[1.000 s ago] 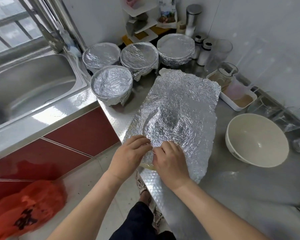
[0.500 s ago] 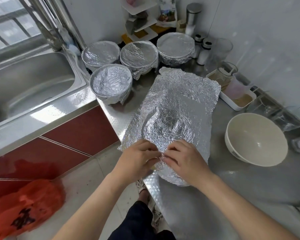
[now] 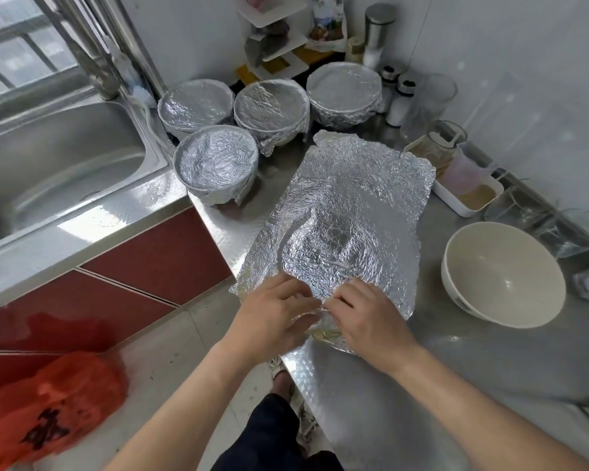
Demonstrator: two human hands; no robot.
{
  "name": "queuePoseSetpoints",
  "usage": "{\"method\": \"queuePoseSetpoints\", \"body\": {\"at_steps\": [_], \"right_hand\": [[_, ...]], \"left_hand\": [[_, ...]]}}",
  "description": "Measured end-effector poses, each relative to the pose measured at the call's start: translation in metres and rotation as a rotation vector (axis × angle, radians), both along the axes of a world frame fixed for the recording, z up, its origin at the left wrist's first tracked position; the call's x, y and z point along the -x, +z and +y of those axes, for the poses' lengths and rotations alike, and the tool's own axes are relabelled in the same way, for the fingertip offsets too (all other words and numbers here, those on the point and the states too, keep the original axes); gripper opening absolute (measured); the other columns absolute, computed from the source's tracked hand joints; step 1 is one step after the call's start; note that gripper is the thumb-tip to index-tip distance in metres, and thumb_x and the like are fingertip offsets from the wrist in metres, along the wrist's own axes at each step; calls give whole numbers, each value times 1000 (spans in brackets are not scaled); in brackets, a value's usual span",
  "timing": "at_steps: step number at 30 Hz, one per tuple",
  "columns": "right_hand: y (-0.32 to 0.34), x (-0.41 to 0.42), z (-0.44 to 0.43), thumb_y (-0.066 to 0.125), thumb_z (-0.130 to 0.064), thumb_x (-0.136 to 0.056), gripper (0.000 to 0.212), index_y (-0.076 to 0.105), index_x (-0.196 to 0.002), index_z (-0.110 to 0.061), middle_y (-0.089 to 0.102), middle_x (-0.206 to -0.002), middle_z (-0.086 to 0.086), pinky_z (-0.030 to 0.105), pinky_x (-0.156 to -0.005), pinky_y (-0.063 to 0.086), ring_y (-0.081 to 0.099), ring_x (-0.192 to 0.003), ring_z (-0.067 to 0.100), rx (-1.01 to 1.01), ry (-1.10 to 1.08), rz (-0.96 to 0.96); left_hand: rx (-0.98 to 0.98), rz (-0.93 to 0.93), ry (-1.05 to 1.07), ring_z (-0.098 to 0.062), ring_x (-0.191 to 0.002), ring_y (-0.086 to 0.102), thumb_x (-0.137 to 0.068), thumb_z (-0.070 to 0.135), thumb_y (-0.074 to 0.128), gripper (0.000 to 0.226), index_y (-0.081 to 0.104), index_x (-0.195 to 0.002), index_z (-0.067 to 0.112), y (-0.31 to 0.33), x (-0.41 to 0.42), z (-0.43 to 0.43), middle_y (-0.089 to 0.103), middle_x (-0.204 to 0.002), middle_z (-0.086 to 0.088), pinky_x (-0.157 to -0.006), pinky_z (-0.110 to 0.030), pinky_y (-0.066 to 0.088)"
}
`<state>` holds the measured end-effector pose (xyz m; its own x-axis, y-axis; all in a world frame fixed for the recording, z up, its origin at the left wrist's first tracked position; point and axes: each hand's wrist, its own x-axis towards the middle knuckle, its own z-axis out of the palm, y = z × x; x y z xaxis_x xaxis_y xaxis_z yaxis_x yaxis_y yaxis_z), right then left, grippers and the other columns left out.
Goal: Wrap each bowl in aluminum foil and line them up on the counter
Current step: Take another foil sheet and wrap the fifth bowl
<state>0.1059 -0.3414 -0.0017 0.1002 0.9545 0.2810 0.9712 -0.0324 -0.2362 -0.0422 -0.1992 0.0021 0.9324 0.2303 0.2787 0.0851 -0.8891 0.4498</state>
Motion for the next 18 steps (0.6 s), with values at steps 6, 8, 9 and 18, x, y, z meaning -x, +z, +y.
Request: {"method": "queuePoseSetpoints", "body": {"at_steps": [6, 8, 9, 18], "right_hand": [[-4, 3, 4, 65, 0, -77, 15, 56, -71, -11, 47, -71, 4, 31, -63, 33, 40, -69, 22, -64, -27, -28], [-3, 5, 7, 56, -3, -84, 15, 56, -71, -11, 47, -71, 5, 32, -62, 35, 40, -69, 22, -85, -51, -27], [-1, 7, 9, 49, -6, -89, 21, 56, -71, -10, 46, -71, 5, 33, -61, 38, 40, -69, 22, -97, -68, -15], [3, 50, 38, 54, -8, -85, 13, 60, -74, -11, 51, -72, 3, 34, -60, 39, 49, -68, 23, -80, -301, 67]], "left_hand": [[-100, -50, -11, -18, -83, 57, -71, 5, 80, 18, 76, -85, 15, -3, -8, -3, 66, -86, 3, -71, -30, 50], [-121, -91, -28, -19, -86, 57, -69, -2, 78, 20, 75, -82, 13, -2, -9, -3, 67, -86, 2, -76, -29, 49], [-130, -115, -30, -19, -87, 57, -72, -3, 75, 17, 74, -81, 12, -1, -10, -1, 68, -86, 1, -77, -30, 49], [-158, -113, 92, -22, -100, 63, -88, 8, 66, 12, 76, -94, 10, -1, 7, 23, 71, -99, -2, -86, -33, 52]]}}
